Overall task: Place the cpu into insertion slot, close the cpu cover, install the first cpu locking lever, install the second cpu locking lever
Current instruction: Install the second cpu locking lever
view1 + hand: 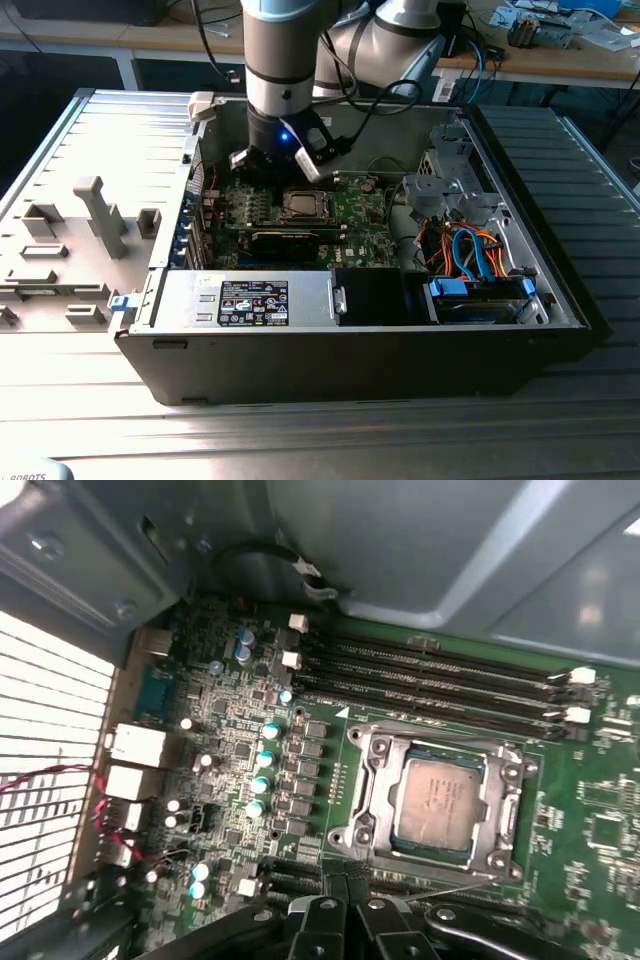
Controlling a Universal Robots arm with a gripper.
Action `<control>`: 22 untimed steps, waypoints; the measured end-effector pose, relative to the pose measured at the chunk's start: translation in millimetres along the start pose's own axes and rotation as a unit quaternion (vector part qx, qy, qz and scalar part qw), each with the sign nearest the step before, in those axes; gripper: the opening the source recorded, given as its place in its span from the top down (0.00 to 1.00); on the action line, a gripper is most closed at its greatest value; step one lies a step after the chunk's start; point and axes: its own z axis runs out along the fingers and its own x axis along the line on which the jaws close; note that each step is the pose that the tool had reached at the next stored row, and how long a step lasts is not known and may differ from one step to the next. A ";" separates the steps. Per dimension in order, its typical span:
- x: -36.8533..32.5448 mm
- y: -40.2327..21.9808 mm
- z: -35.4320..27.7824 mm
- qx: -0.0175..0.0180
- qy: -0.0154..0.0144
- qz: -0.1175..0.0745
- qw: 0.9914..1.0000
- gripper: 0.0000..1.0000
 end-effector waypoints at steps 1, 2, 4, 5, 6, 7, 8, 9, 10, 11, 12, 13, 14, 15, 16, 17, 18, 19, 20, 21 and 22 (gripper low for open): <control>-0.1 0.3 -3.1 0.000 0.000 0.000 1.000 0.89; -0.4 0.7 -8.1 0.000 0.000 0.000 1.000 0.89; -1.1 1.5 -18.3 0.000 0.000 0.000 1.000 0.89; -1.5 1.7 -20.4 0.000 0.000 0.000 1.000 0.89; -2.2 1.6 -20.5 0.000 0.001 0.000 1.000 0.89; -3.0 1.4 -20.5 0.000 0.003 0.000 1.000 0.89; -3.8 1.0 -20.5 -0.001 0.005 0.000 1.000 0.89; -4.8 0.6 -20.1 -0.001 0.006 0.001 1.000 0.89; -5.6 0.1 -19.5 -0.001 0.008 0.001 1.000 0.89; -6.6 -1.0 -17.9 -0.001 0.009 0.001 1.000 0.89; -7.1 -1.8 -16.8 -0.001 0.009 0.002 1.000 0.89; -7.3 -3.0 -15.4 -0.001 0.009 0.003 1.000 0.89; -7.7 -4.0 -14.3 -0.001 0.009 0.003 1.000 0.89; -8.6 -5.3 -12.2 -0.002 0.009 0.004 1.000 0.89; -9.2 -6.4 -10.7 -0.002 0.010 0.005 1.000 0.89; -9.7 -7.1 -9.6 -0.002 0.010 0.005 1.000 0.89; -11.4 -8.8 -7.5 -0.002 0.010 0.006 1.000 0.89; -14.2 -10.8 -4.6 -0.002 0.011 0.007 1.000 0.89; -17.2 -12.3 -2.4 -0.002 0.011 0.007 1.000 0.89; -21.3 -14.0 0.6 -0.002 0.012 0.008 1.000 0.89; -23.5 -16.3 3.3 -0.004 0.014 0.008 1.000 0.89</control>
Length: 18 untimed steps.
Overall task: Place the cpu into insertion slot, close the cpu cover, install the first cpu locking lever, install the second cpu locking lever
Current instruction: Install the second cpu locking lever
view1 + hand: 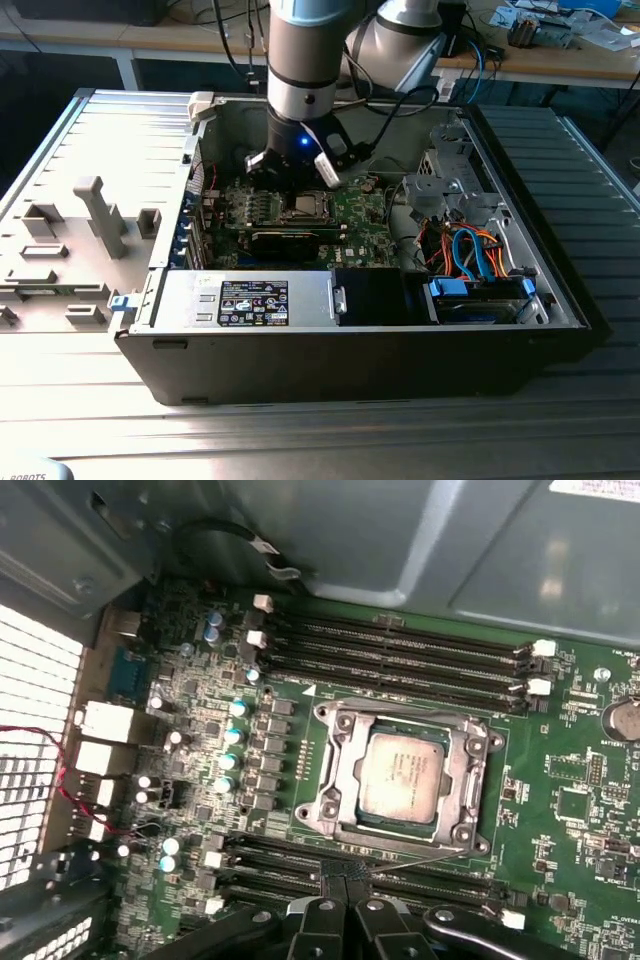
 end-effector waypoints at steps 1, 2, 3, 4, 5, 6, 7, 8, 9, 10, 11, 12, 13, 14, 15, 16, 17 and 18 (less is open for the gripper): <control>-0.3 -1.4 0.8 -0.004 0.000 0.000 1.000 0.89; -0.2 -2.2 1.3 -0.006 -0.001 0.000 1.000 0.89; 0.0 -3.6 1.9 -0.011 -0.001 0.000 1.000 0.89; 0.2 -4.7 2.3 -0.016 -0.002 -0.001 1.000 0.89; 0.3 -5.5 2.8 -0.020 -0.003 -0.001 1.000 0.89; 0.4 -6.5 3.7 -0.026 -0.004 -0.001 1.000 0.89; 0.5 -6.8 4.2 -0.028 -0.004 -0.001 1.000 0.89; 0.6 -7.3 5.2 -0.030 -0.004 -0.002 1.000 0.89; 1.0 -8.1 6.3 -0.030 -0.005 -0.002 1.000 0.89; 1.2 -8.8 6.6 -0.030 -0.005 -0.002 1.000 0.89; 1.8 -9.8 7.3 -0.030 -0.005 -0.002 1.000 0.89; 2.6 -10.2 7.8 -0.031 -0.005 -0.002 1.000 0.89; 4.0 -10.4 8.2 -0.032 -0.005 -0.002 0.999 0.89; 6.9 -10.7 9.2 -0.035 -0.005 -0.002 0.999 0.89; 9.1 -10.9 10.3 -0.038 -0.006 -0.002 0.999 0.89; 9.9 -11.2 11.1 -0.040 -0.006 -0.002 0.999 0.89; 10.4 -11.4 12.3 -0.040 -0.006 -0.002 0.999 0.89; 10.9 -11.8 14.0 -0.041 -0.006 -0.002 0.999 0.89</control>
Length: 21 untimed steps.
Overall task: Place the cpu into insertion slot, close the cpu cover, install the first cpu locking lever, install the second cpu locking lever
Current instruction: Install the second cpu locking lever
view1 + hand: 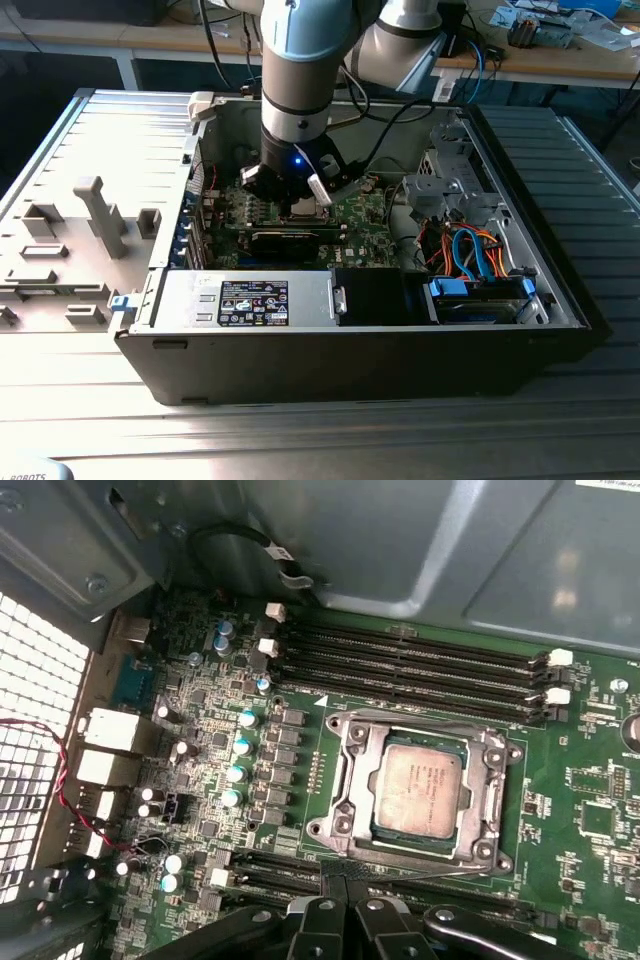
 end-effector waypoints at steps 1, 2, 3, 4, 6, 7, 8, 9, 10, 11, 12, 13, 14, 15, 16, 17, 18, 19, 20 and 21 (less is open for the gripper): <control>0.4 -0.4 1.3 0.000 0.000 0.000 1.000 0.89; 0.9 -0.9 2.9 -0.001 0.000 0.000 1.000 0.89; 1.4 -1.3 4.6 -0.001 0.000 0.000 1.000 0.89; 2.2 -1.5 6.4 -0.002 0.000 0.000 1.000 0.89; 2.8 -1.8 8.5 -0.002 0.000 0.000 1.000 0.89; 3.4 -2.0 10.3 -0.002 0.000 0.000 1.000 0.89; 4.1 -2.2 12.0 -0.003 0.000 0.000 1.000 0.89; 4.4 -2.3 13.0 -0.003 0.000 0.000 1.000 0.89; 4.6 -2.5 13.9 -0.003 0.000 0.000 1.000 0.89; 4.7 -2.7 14.9 -0.003 0.000 0.000 1.000 0.89; 4.8 -2.9 16.3 -0.003 0.000 0.000 1.000 0.89; 5.0 -3.1 17.7 -0.003 0.000 0.000 1.000 0.89; 5.6 -3.3 19.4 -0.005 -0.001 -0.001 1.000 0.89; 6.3 -3.3 20.7 -0.006 -0.001 -0.001 1.000 0.89; 6.7 -3.3 21.5 -0.007 -0.001 -0.001 1.000 0.89; 7.2 -3.2 22.5 -0.009 -0.001 -0.001 1.000 0.89; 7.6 -3.2 23.1 -0.011 -0.002 -0.001 1.000 0.89; 7.8 -3.2 23.6 -0.012 -0.002 -0.002 1.000 0.89; 8.4 -3.1 24.7 -0.015 -0.002 -0.002 1.000 0.89; 8.6 -3.0 25.3 -0.017 -0.003 -0.002 1.000 0.89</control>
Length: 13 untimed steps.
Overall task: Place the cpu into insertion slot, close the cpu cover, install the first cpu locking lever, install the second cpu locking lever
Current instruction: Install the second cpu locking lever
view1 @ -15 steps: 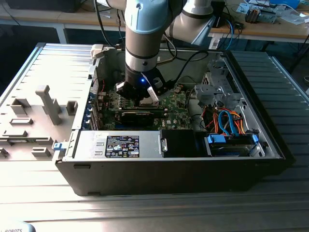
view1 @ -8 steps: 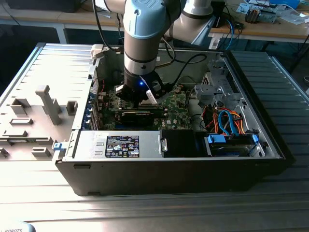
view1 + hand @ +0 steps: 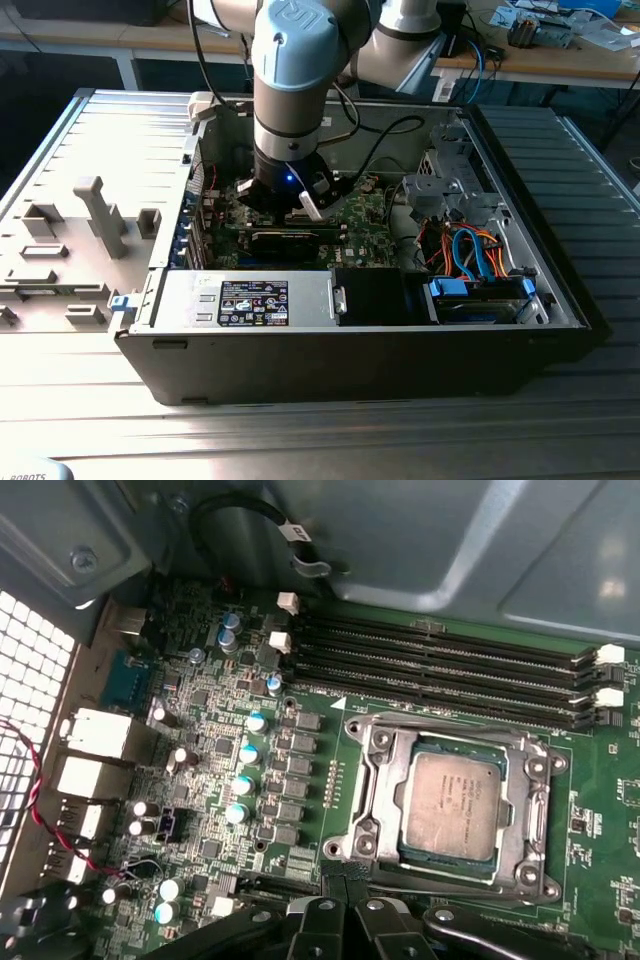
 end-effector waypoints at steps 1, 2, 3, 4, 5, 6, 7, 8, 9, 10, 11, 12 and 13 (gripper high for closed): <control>0.1 0.0 0.5 -0.001 0.000 0.000 1.000 0.89; 0.3 0.1 1.4 -0.004 -0.001 0.000 1.000 0.89; 0.3 0.3 2.1 -0.005 -0.001 -0.001 1.000 0.89; 0.3 0.4 2.7 -0.007 -0.001 -0.001 1.000 0.89; 0.2 0.8 3.4 -0.008 -0.001 -0.001 1.000 0.89; 0.1 1.1 4.1 -0.009 -0.001 -0.001 1.000 0.89; -0.1 1.6 5.2 -0.012 -0.002 -0.001 1.000 0.89; -0.2 1.9 5.8 -0.013 -0.002 -0.002 1.000 0.89; -0.3 2.2 6.6 -0.015 -0.002 -0.002 1.000 0.89; -0.3 2.4 7.2 -0.016 -0.003 -0.002 1.000 0.89; -0.4 2.7 8.0 -0.018 -0.003 -0.002 1.000 0.89; -0.5 2.9 8.8 -0.020 -0.003 -0.003 1.000 0.89; -0.4 3.0 9.4 -0.022 -0.003 -0.003 1.000 0.89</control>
